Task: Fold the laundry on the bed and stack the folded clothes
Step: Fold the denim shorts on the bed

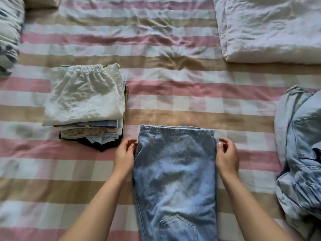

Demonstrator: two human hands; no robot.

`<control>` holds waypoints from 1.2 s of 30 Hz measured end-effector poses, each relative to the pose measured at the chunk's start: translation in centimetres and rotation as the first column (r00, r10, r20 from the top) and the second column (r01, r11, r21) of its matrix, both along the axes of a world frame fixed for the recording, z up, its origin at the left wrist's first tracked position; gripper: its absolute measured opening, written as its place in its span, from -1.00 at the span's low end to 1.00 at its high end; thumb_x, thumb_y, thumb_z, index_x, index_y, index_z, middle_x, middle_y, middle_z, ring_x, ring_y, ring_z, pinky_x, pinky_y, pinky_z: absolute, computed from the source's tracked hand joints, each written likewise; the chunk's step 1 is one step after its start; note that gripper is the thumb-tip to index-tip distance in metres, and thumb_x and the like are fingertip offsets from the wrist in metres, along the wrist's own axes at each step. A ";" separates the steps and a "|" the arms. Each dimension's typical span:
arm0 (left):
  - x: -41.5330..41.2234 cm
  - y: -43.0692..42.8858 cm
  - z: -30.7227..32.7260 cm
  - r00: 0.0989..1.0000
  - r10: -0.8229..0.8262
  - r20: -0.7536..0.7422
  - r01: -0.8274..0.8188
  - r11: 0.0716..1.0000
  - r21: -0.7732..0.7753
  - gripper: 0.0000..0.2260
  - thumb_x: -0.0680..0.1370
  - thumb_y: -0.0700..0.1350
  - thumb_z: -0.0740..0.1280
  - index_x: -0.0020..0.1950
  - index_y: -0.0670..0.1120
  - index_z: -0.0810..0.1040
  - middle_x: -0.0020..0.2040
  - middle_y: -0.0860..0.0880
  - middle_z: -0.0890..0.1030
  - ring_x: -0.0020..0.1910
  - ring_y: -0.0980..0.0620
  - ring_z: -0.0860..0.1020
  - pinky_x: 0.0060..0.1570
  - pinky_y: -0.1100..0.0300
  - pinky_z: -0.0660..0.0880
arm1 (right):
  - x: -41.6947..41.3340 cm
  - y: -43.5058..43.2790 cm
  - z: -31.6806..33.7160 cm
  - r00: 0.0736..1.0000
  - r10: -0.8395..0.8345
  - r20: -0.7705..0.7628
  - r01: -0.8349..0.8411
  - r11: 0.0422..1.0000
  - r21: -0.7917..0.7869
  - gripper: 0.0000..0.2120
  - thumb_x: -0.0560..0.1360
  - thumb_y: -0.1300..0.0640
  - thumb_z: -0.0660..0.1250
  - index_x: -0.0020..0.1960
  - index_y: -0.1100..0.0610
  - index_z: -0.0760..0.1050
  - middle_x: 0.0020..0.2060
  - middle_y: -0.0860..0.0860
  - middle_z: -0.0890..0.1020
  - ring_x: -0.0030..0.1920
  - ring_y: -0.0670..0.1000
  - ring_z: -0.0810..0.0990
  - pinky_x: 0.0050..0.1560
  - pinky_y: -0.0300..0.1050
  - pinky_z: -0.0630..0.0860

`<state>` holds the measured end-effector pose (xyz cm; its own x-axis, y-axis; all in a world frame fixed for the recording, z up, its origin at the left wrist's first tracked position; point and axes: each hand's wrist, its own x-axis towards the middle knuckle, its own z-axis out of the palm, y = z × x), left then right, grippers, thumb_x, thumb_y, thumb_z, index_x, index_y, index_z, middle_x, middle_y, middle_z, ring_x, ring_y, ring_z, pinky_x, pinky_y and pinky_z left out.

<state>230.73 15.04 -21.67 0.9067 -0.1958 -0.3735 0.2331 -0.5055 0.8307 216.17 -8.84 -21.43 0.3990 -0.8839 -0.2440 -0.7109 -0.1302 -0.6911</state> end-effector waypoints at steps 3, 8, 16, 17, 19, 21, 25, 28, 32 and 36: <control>2.4 -1.6 -0.3 0.994 -0.057 -0.097 0.052 0.997 -0.058 -0.69 0.52 -0.31 0.29 0.24 -0.11 0.49 0.02 -0.09 0.60 0.01 -0.03 0.57 0.04 0.08 0.53 | 1.5 -1.8 -0.1 0.992 0.125 0.033 -0.128 0.985 0.115 -0.75 0.52 0.28 0.24 0.19 0.21 0.50 0.10 0.14 0.60 0.10 0.10 0.55 0.08 -0.10 0.43; 3.9 -2.6 -0.7 0.968 -0.142 -0.209 0.109 0.981 -0.160 -0.76 0.49 -0.30 0.36 0.11 -0.07 0.55 -0.10 -0.06 0.63 -0.13 -0.03 0.59 -0.15 0.14 0.59 | 2.1 -3.8 -1.0 0.972 0.233 0.020 -0.226 0.918 0.325 -0.83 0.48 0.25 0.35 0.06 0.23 0.58 -0.05 0.18 0.65 -0.01 0.16 0.60 0.09 0.12 0.51; 5.2 -3.2 -0.6 0.978 -0.115 -0.174 0.081 0.979 -0.189 -0.79 0.52 -0.34 0.28 -0.17 -0.04 0.54 -0.22 -0.14 0.60 -0.22 -0.08 0.55 -0.10 -0.06 0.51 | 2.7 -4.9 -1.4 0.966 0.197 0.166 -0.241 0.919 0.311 -0.89 0.49 0.33 0.31 -0.02 0.34 0.57 -0.27 0.05 0.62 -0.33 -0.20 0.55 -0.24 -0.34 0.46; 5.1 -3.5 -0.6 0.987 -0.092 -0.133 0.076 0.990 -0.118 -0.82 0.52 -0.34 0.27 -0.13 -0.07 0.52 -0.17 -0.15 0.61 -0.19 -0.08 0.55 -0.07 -0.05 0.51 | 3.1 -4.6 -1.5 0.974 0.192 0.123 -0.218 0.941 0.258 -0.89 0.48 0.32 0.32 -0.04 0.32 0.58 -0.23 0.09 0.63 -0.28 -0.12 0.57 -0.18 -0.25 0.48; 4.8 -3.8 -0.5 0.997 0.008 -0.073 -0.006 1.000 0.023 -0.83 0.53 -0.34 0.24 0.04 -0.13 0.50 -0.02 -0.18 0.58 -0.03 -0.10 0.54 0.05 0.03 0.46 | 3.3 -3.9 -1.3 0.991 0.135 0.025 -0.137 0.985 0.109 -0.87 0.49 0.30 0.31 -0.01 0.24 0.60 -0.11 0.15 0.65 -0.11 0.05 0.59 -0.04 -0.12 0.46; 3.4 -3.9 0.5 0.988 0.137 0.067 -0.143 0.985 0.099 -0.77 0.54 -0.31 0.17 0.17 -0.19 0.46 0.05 -0.14 0.54 0.12 -0.13 0.49 0.10 0.16 0.38 | 3.0 -2.8 -0.4 0.998 0.066 0.025 -0.060 0.983 -0.175 -0.81 0.51 0.30 0.24 0.06 0.20 0.57 -0.03 0.18 0.60 0.01 0.16 0.54 0.06 -0.07 0.40; -2.9 -5.0 1.5 0.579 -0.454 0.677 0.303 0.891 0.338 -0.67 0.48 -0.27 0.15 0.21 -0.20 0.52 0.20 -0.12 0.54 0.26 -0.10 0.41 0.28 0.06 0.31 | 2.9 2.7 0.3 0.820 0.570 -0.054 -0.503 0.672 -0.544 -0.70 0.46 0.20 0.25 0.17 0.15 0.56 0.16 0.14 0.58 0.19 0.13 0.50 0.17 0.01 0.44; -2.7 -5.7 -0.1 0.463 -0.790 0.402 0.475 0.605 0.640 -0.59 0.53 -0.13 0.19 0.40 -0.05 0.37 0.43 -0.05 0.32 0.42 -0.08 0.30 0.37 -0.04 0.23 | 2.7 3.6 -1.2 0.617 0.673 -0.409 -0.787 0.545 -0.290 -0.48 0.54 -0.06 0.14 0.47 0.01 0.18 0.47 0.06 0.22 0.47 0.07 0.17 0.44 0.07 0.09; 0.4 -4.0 -2.7 0.531 -0.841 0.106 0.462 0.392 0.795 -0.47 0.60 0.17 -0.04 0.42 0.15 -0.31 0.44 0.12 -0.30 0.43 0.13 -0.33 0.43 0.12 -0.22 | 1.5 0.8 -3.3 0.550 0.616 -0.564 -0.801 0.579 -0.149 -0.41 0.59 -0.15 -0.03 0.44 -0.05 -0.32 0.51 -0.04 -0.17 0.40 -0.10 -0.38 0.39 -0.07 -0.39; -2.0 -5.2 -1.7 0.526 -0.822 0.219 0.438 0.482 0.759 -0.50 0.59 0.06 0.06 0.51 0.02 0.05 0.52 -0.01 -0.01 0.48 0.05 -0.12 0.44 0.00 -0.18 | 1.7 3.3 -2.1 0.617 0.629 -0.473 -0.782 0.557 -0.278 -0.45 0.58 -0.11 -0.01 0.48 0.10 -0.02 0.48 0.02 0.00 0.46 -0.07 -0.27 0.41 -0.02 -0.32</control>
